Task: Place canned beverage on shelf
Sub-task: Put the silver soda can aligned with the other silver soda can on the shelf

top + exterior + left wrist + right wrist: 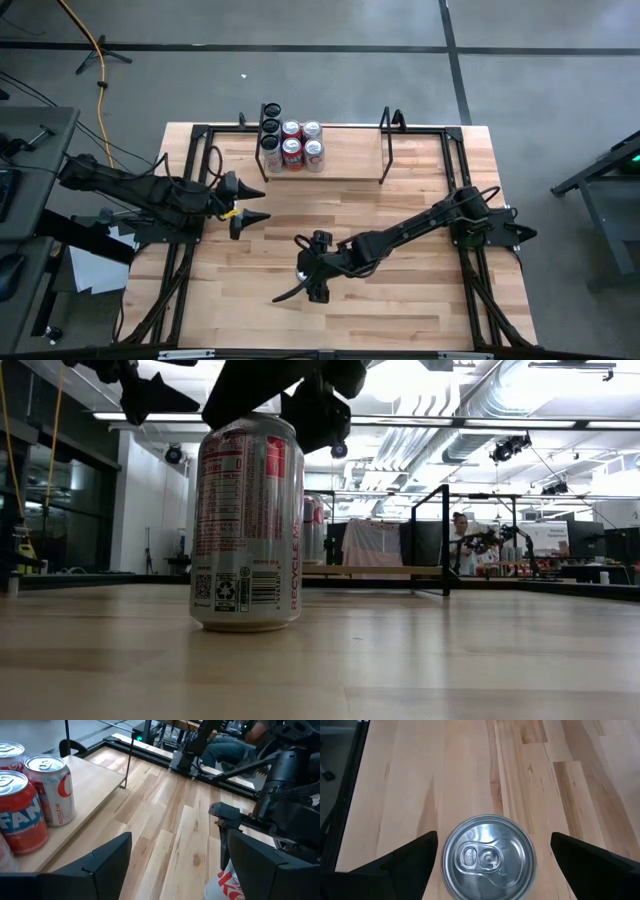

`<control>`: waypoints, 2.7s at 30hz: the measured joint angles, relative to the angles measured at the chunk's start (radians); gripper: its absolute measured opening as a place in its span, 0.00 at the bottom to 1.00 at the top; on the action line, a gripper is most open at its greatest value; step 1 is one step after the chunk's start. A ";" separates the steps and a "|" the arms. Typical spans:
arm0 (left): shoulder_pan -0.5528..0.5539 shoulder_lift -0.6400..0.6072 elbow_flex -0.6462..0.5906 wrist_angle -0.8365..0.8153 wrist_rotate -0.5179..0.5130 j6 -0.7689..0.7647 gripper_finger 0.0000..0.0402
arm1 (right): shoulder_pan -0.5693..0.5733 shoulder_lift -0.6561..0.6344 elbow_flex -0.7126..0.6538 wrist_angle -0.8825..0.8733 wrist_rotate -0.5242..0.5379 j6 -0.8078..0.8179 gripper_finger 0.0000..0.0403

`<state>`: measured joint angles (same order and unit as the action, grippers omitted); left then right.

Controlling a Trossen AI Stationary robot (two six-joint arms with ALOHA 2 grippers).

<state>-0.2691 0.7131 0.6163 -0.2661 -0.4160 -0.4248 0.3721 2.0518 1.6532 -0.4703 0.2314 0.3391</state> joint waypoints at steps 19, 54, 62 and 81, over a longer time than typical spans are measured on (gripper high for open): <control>0.000 0.033 0.000 0.001 0.002 -0.045 0.71 | 0.000 0.043 -0.001 0.003 -0.006 0.021 0.93; 0.000 0.033 0.000 0.001 0.002 -0.046 0.71 | 0.002 0.043 -0.001 -0.004 0.012 0.069 0.72; 0.000 0.033 0.000 0.000 0.002 -0.045 0.71 | 0.002 0.043 -0.001 -0.004 0.011 0.064 0.72; 0.000 -0.074 0.001 0.106 0.199 -0.201 0.71 | 0.002 0.026 0.510 -0.757 0.201 -0.041 0.72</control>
<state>-0.2691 0.6386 0.6170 -0.1601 -0.2172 -0.6262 0.3737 2.0773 2.1636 -1.2270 0.4328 0.2980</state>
